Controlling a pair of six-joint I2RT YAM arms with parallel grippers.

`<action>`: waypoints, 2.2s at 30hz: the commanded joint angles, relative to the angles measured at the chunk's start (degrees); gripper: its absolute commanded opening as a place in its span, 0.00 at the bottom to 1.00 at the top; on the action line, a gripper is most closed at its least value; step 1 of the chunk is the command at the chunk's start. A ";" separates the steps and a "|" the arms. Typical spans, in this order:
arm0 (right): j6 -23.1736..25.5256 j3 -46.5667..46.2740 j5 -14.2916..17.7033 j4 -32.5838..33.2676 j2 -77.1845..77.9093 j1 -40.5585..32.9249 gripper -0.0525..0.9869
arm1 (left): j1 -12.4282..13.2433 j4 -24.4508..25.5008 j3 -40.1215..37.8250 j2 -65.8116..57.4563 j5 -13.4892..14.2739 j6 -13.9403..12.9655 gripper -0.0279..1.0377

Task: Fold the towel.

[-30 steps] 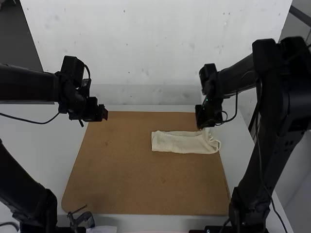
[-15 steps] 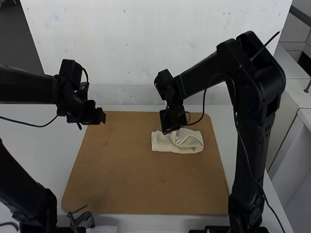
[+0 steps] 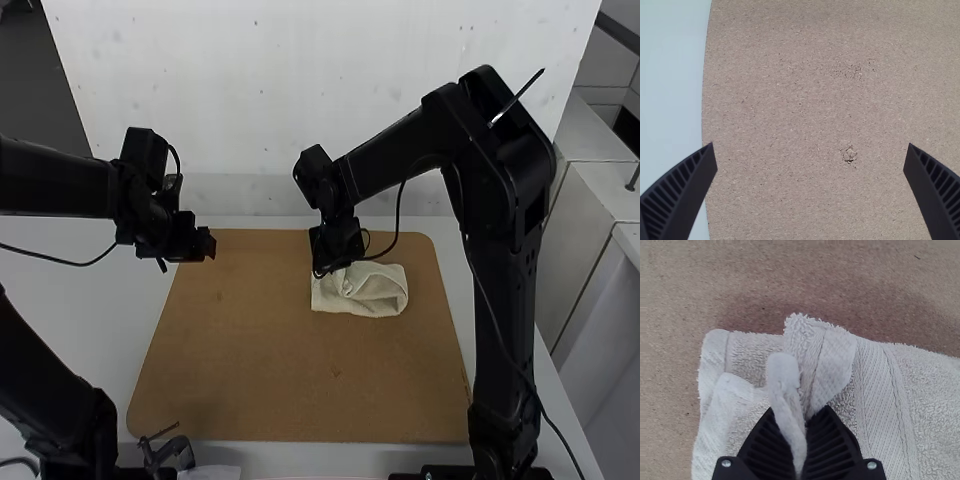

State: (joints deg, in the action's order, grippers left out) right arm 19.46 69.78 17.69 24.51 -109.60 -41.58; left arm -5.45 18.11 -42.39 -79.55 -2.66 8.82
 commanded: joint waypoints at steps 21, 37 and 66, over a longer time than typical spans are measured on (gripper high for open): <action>1.19 -1.93 2.70 3.44 6.77 0.89 0.06 | 0.36 -1.41 1.61 1.50 -0.86 -0.73 0.93; 1.19 -1.84 2.61 0.27 0.88 -1.48 0.06 | 0.18 -1.59 1.96 2.47 -0.86 -0.82 0.93; 1.45 2.82 2.52 -0.61 0.09 -4.56 0.07 | 0.36 -4.40 2.93 1.15 -0.86 -1.00 0.93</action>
State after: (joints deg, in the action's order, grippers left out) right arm 20.40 72.42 19.59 23.77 -113.58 -47.51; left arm -4.99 14.28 -39.70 -78.26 -3.03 8.60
